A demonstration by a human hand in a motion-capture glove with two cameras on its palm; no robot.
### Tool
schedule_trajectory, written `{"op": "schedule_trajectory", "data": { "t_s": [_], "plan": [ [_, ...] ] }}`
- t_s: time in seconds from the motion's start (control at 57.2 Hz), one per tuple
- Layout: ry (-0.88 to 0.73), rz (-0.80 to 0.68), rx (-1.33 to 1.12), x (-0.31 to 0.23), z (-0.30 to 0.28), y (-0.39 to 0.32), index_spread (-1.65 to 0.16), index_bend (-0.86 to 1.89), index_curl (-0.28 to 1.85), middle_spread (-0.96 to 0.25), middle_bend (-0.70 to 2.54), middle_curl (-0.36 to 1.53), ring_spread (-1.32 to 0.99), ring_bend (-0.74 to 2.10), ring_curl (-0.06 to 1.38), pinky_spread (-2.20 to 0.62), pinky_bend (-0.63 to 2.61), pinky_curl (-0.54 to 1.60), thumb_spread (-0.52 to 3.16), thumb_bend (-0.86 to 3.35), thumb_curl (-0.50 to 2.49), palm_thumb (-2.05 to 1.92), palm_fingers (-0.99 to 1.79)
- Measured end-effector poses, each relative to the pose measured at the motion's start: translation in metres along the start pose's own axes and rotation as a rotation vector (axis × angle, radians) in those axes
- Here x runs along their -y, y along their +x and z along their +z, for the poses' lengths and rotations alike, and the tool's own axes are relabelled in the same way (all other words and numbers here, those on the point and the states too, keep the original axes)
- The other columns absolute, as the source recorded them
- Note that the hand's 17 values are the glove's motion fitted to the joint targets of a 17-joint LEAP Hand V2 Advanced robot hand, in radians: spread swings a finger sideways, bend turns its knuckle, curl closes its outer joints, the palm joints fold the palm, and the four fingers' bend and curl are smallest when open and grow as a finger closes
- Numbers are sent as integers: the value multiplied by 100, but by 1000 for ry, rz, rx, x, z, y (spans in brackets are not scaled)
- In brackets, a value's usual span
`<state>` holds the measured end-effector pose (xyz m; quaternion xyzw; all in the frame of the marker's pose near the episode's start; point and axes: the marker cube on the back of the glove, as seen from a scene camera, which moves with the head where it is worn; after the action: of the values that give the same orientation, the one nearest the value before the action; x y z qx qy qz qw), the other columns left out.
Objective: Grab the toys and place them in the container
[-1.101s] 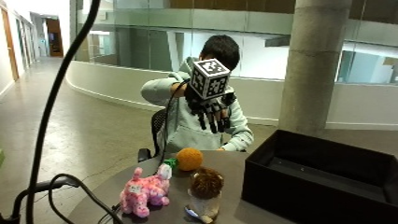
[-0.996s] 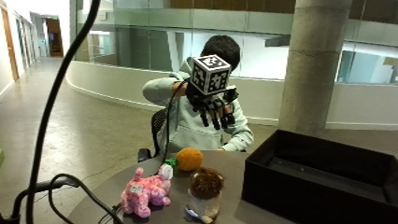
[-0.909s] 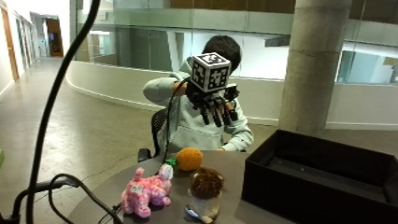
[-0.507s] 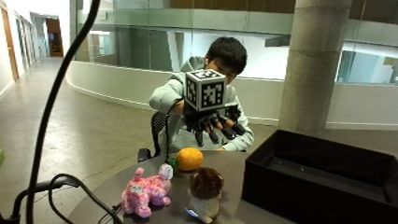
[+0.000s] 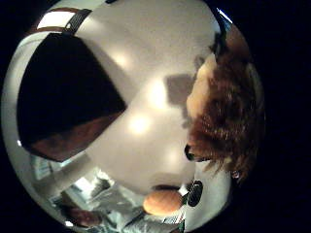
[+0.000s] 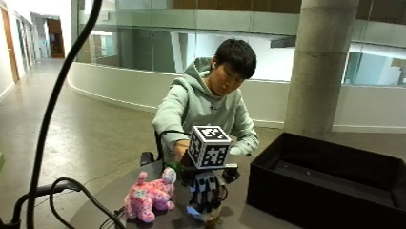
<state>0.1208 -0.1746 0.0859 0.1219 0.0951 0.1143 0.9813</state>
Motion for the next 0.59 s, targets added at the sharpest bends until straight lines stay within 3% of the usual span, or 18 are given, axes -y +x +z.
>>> {"op": "schedule_trajectory", "data": {
  "t_s": [0.35,0.472,0.594],
  "plan": [
    [-209,-107,65,-67,-19,-31,-28,27,33,-25,60,40,-33,92,40,-41,84,37,67,27,62,79,113],
    [-209,-147,34,-124,-60,-70,-29,33,39,-25,68,45,-34,94,43,-42,86,39,54,26,68,79,112],
    [-114,-188,-15,-125,-127,-77,-30,37,45,-25,72,50,-34,96,45,-42,88,41,46,25,73,79,109]
  ]
}}
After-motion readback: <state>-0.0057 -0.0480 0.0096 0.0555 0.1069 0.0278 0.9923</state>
